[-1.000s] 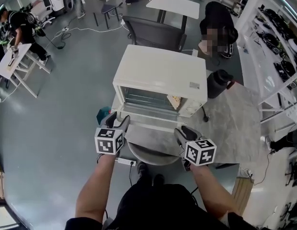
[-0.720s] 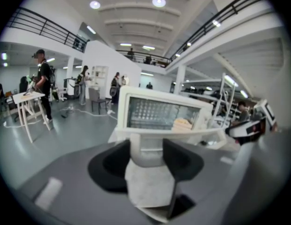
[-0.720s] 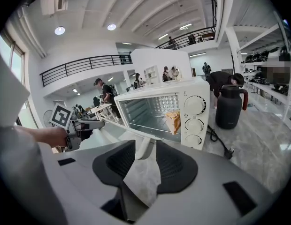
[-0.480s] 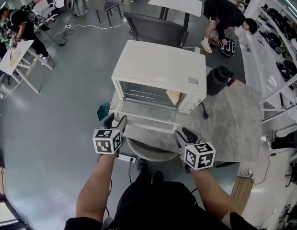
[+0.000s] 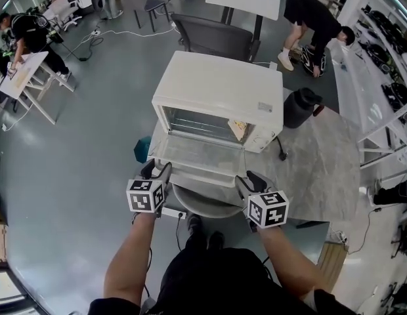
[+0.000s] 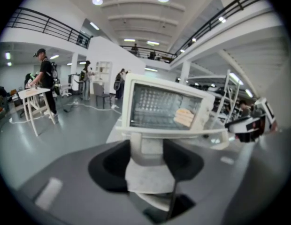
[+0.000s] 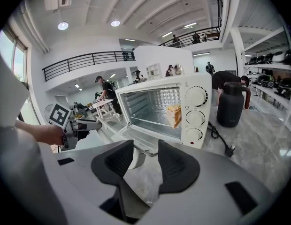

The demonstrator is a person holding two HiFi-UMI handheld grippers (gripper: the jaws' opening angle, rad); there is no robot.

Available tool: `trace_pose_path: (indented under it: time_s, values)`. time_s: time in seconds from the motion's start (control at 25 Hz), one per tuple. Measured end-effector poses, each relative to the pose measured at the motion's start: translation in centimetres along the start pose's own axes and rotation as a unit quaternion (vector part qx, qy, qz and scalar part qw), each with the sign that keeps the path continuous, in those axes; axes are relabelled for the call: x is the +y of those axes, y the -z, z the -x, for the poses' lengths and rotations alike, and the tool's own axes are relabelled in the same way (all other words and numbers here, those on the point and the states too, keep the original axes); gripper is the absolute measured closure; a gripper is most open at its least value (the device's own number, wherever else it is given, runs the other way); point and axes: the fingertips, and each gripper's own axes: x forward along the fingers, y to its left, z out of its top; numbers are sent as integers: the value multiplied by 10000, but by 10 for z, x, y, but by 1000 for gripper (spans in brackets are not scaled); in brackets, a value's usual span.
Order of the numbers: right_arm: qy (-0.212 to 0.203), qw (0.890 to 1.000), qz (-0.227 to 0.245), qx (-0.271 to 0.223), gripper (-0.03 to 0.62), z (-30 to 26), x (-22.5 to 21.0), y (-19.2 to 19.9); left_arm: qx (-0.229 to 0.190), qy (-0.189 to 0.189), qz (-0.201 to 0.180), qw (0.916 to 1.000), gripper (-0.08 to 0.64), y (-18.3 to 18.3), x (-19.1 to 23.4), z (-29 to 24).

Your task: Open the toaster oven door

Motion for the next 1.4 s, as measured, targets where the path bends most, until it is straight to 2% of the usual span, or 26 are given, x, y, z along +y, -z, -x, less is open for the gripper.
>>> trace_pose_path:
  time_s: [0.12,0.24,0.32,0.48,0.6,0.76,1.0,1.16,1.4]
  values:
    - [-58,9999,5,113,434,-1,1,11,119,-62,140,9998,337,11,0,5]
    - [-66,9998,8,200,434,-3,3,19,56,-147,529,9985,337,22,-2,23]
    - [-66,9997,-11,217,434,-3,3,22,1,-222,621,9978,337,26,-3,33]
    - [-86,9997,-27,217,436,-2,4,26,-242,-421,520,9975,337,8,4,43]
    - [-102,9996,-32,254,434,-2,6,30,-315,-366,358,9982,337,-9,4,39]
    - [-92,9996,-100,257,434,-4,6,36,-183,-210,-90,9996,337,-15,-7,26]
    - [-85,9994,-197,278,434,-5,7,42,263,-124,-518,9982,339,5,-22,11]
    - [-98,9986,-320,411,437,-8,8,54,439,-112,-520,9976,339,22,-22,8]
    - [-49,9970,-409,652,439,-12,8,75,613,9,-299,9977,339,44,-21,3]
